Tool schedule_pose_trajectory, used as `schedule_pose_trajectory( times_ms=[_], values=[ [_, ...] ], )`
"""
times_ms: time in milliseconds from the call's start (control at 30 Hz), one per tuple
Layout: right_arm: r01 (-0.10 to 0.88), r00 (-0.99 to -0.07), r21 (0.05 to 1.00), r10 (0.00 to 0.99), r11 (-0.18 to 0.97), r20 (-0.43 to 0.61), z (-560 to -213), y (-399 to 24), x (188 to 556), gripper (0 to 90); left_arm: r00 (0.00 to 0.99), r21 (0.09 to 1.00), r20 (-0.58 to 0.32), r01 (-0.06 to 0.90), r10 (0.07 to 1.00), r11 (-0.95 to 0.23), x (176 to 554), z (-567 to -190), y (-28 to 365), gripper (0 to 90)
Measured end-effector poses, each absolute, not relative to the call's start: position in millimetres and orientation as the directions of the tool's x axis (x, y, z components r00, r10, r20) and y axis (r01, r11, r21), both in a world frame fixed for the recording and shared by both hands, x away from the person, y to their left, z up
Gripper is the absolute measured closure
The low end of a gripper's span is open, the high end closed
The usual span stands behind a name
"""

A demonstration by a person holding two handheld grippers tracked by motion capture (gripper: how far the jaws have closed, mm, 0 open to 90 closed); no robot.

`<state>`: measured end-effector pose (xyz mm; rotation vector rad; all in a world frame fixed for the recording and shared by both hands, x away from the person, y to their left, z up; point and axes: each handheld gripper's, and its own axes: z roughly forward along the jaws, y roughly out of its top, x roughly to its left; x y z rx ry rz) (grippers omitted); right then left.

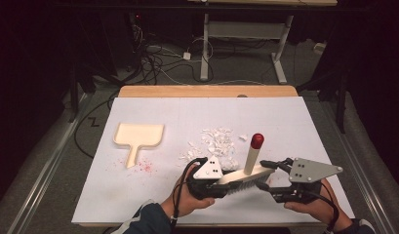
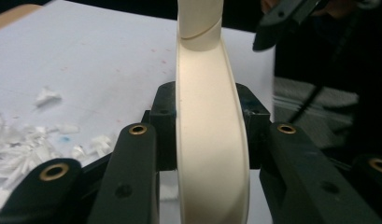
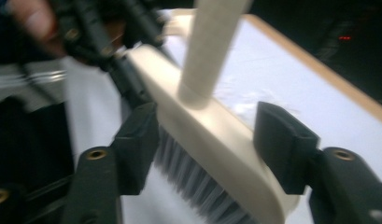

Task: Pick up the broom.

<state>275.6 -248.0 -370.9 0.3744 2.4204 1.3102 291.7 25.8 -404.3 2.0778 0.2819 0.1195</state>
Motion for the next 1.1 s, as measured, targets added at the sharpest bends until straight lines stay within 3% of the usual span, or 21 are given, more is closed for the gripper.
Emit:
schedule_pose_trajectory(
  times_ms=[200, 333, 433, 533, 633, 800, 867, 967, 1100],
  values=[
    [0.057, -0.936, 0.787, 0.308, 0.614, -0.172, -384.3, -232.0, 273.8, 36.7, 0.989, 0.827, 0.039, 0.047, 0.14, -0.56, 275.4, -404.2, 25.5, 64.7],
    [0.062, -0.973, 0.794, 0.213, 0.605, -0.086, -395.5, -226.3, 275.0, 44.2, 0.993, 0.821, 0.062, 0.004, 0.096, -0.57, 269.7, -402.3, 22.9, 64.5],
    [0.058, -0.982, 0.792, 0.179, 0.608, -0.065, -400.9, -224.3, 275.3, 55.3, 0.994, 0.819, 0.056, 0.008, 0.093, -0.573, 271.5, -404.1, 23.7, 64.4],
    [0.066, -0.989, 0.794, 0.144, 0.604, -0.027, -403.2, -225.3, 276.9, 65.7, 0.993, 0.823, 0.064, 0.002, 0.097, -0.568, 274.5, -405.4, 25.7, 57.0],
    [0.064, -0.987, 0.794, 0.155, 0.605, -0.038, -403.4, -223.7, 276.1, 66.8, 0.993, 0.829, 0.058, 0.009, 0.102, -0.559, 276.5, -405.8, 27.3, 54.5],
    [0.094, -0.977, 0.792, 0.209, 0.603, -0.044, -402.6, -226.6, 280.0, 67.8, 0.971, 0.833, 0.138, -0.008, 0.194, -0.553, 279.9, -403.5, 38.2, 43.0],
    [0.108, -0.966, 0.789, 0.252, 0.605, -0.061, -400.8, -229.9, 282.2, 67.8, 0.961, 0.834, 0.16, -0.01, 0.224, -0.552, 280.0, -402.7, 41.4, 34.0],
    [0.15, -0.941, 0.802, 0.332, 0.579, -0.063, -395.8, -239.0, 286.9, 67.8, 0.924, 0.834, 0.23, -0.025, 0.306, -0.551, 279.4, -399.0, 56.8, 28.2],
    [0.186, -0.905, 0.827, 0.421, 0.531, -0.067, -387.5, -253.0, 292.1, 67.7, 0.895, 0.842, 0.254, -0.017, 0.368, -0.54, 279.8, -398.1, 71.8, 22.5]
  ],
)
